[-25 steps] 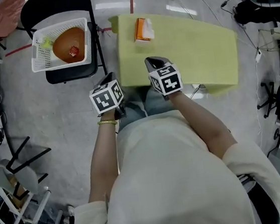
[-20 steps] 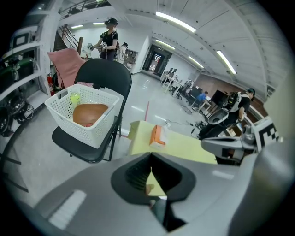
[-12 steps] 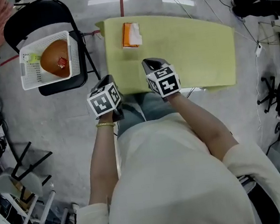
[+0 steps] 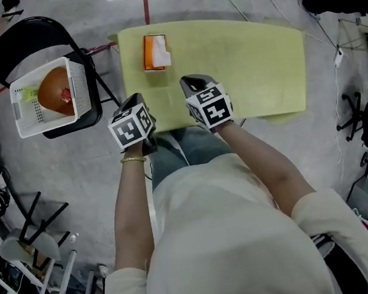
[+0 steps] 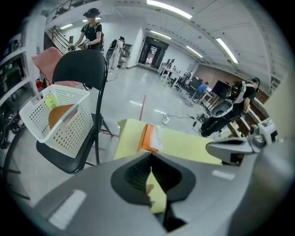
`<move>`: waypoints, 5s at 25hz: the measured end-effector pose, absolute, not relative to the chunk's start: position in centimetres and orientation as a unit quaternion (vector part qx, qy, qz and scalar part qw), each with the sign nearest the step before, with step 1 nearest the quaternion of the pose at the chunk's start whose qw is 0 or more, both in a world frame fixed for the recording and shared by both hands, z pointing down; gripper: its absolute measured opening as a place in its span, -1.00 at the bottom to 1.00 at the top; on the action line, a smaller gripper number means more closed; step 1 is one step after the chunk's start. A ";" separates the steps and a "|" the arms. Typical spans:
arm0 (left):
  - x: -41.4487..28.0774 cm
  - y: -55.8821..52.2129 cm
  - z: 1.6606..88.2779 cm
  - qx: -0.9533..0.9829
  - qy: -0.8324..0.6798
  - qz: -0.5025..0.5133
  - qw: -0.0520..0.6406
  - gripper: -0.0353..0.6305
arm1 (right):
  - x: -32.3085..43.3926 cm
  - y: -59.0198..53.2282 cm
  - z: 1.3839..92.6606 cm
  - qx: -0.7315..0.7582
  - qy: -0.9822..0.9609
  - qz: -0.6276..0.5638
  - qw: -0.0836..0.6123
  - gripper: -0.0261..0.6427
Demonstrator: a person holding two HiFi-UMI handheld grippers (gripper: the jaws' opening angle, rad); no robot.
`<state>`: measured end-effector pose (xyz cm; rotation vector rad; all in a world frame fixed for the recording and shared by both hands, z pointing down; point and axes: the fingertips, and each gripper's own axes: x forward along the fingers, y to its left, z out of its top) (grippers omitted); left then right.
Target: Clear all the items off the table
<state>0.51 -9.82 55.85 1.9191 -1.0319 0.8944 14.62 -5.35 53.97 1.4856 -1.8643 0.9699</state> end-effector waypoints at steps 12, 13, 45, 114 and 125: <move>6.0 -12.8 60.5 0.738 -0.390 0.402 0.377 -0.78 | 19.6 -7.2 57.3 0.554 -0.683 0.388 0.274 -0.92; 6.6 -13.1 61.0 0.739 -0.384 0.404 0.378 -0.65 | 19.9 -7.4 57.7 0.553 -0.683 0.391 0.274 -0.92; 13.0 -19.1 76.6 0.711 -0.323 0.547 0.303 0.80 | 24.3 -10.6 66.1 0.565 -0.635 0.467 0.244 -0.92; 5.6 -10.6 49.4 0.789 -0.409 0.349 0.298 -0.12 | 16.9 -6.0 49.6 0.527 -0.742 0.326 0.256 -0.92; 0.5 -10.7 48.4 0.787 -0.423 0.331 0.304 -0.12 | 12.4 -6.7 48.8 0.522 -0.748 0.319 0.257 -0.92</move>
